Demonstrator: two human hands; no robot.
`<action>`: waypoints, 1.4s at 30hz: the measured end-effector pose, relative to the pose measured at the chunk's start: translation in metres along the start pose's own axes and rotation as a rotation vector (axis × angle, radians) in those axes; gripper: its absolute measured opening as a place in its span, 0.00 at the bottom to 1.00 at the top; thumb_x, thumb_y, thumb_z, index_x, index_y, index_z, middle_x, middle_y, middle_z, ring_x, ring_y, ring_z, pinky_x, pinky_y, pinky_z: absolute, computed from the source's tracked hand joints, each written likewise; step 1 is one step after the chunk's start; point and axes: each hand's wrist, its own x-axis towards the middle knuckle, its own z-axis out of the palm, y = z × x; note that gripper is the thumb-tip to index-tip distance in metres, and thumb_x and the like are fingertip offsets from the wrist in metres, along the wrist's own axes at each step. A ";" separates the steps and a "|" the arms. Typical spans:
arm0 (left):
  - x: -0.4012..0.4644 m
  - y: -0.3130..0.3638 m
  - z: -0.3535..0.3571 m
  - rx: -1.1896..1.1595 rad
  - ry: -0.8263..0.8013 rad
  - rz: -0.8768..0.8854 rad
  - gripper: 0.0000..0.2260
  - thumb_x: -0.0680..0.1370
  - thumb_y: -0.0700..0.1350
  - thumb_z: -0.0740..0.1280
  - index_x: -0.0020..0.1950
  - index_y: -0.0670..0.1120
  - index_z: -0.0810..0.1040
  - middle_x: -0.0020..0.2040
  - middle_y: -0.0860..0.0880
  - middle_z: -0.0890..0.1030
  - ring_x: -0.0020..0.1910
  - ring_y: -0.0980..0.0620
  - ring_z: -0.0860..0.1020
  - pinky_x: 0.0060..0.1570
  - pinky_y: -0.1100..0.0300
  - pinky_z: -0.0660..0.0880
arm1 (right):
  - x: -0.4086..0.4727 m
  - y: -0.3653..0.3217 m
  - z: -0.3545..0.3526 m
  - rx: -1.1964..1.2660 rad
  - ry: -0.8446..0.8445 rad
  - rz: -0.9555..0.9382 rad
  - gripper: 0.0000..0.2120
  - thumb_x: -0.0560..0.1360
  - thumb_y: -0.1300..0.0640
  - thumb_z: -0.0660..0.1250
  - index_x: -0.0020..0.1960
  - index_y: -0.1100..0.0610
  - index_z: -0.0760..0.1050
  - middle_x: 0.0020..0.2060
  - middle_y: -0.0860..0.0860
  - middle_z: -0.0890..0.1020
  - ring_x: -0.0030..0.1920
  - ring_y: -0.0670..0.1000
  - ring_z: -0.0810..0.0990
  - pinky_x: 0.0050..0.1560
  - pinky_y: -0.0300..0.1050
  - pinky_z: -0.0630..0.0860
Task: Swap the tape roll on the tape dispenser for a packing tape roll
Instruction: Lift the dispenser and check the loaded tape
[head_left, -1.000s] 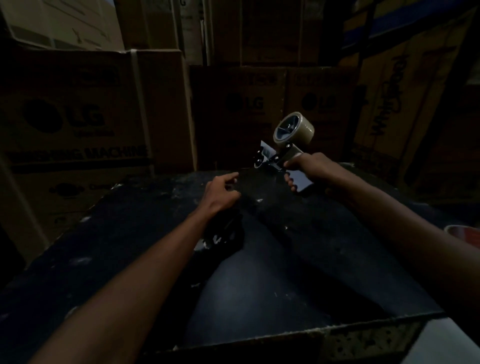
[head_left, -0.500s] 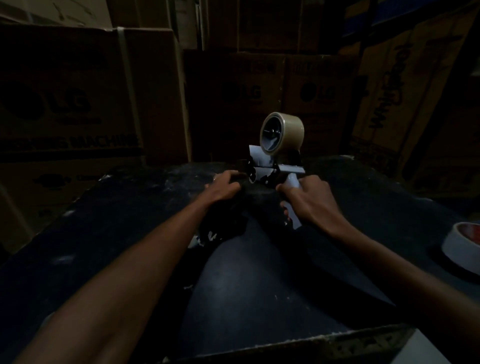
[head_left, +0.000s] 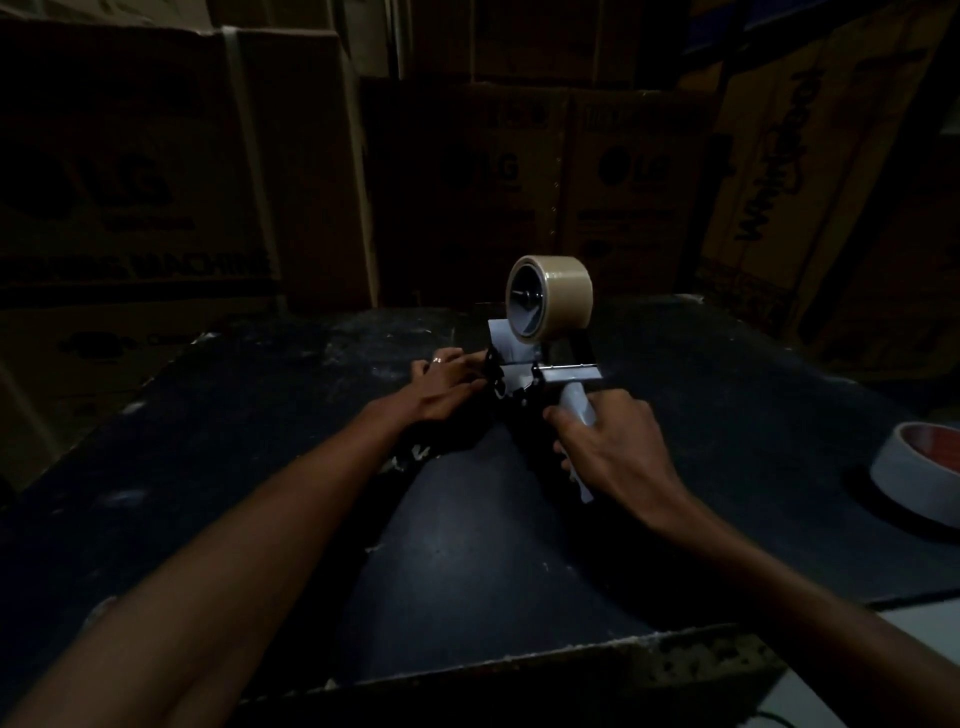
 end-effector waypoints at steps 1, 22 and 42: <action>0.001 -0.002 0.001 0.027 -0.005 0.007 0.20 0.83 0.50 0.55 0.76 0.53 0.62 0.76 0.46 0.63 0.78 0.46 0.51 0.73 0.48 0.46 | -0.001 0.000 0.000 -0.011 -0.005 0.003 0.21 0.70 0.41 0.64 0.35 0.59 0.79 0.30 0.53 0.84 0.31 0.53 0.84 0.37 0.55 0.83; -0.009 -0.008 -0.006 0.347 -0.061 0.031 0.22 0.84 0.53 0.50 0.79 0.54 0.57 0.80 0.45 0.54 0.80 0.46 0.47 0.75 0.47 0.45 | -0.012 -0.016 -0.014 -0.272 -0.153 -0.026 0.19 0.74 0.43 0.63 0.54 0.57 0.76 0.50 0.56 0.78 0.48 0.56 0.79 0.49 0.52 0.79; -0.032 0.015 0.001 0.565 -0.155 0.159 0.22 0.83 0.54 0.46 0.78 0.59 0.54 0.81 0.50 0.44 0.80 0.43 0.42 0.74 0.39 0.47 | -0.090 -0.020 -0.066 -0.219 -0.334 0.071 0.14 0.78 0.44 0.63 0.52 0.54 0.73 0.42 0.49 0.78 0.45 0.49 0.79 0.43 0.45 0.73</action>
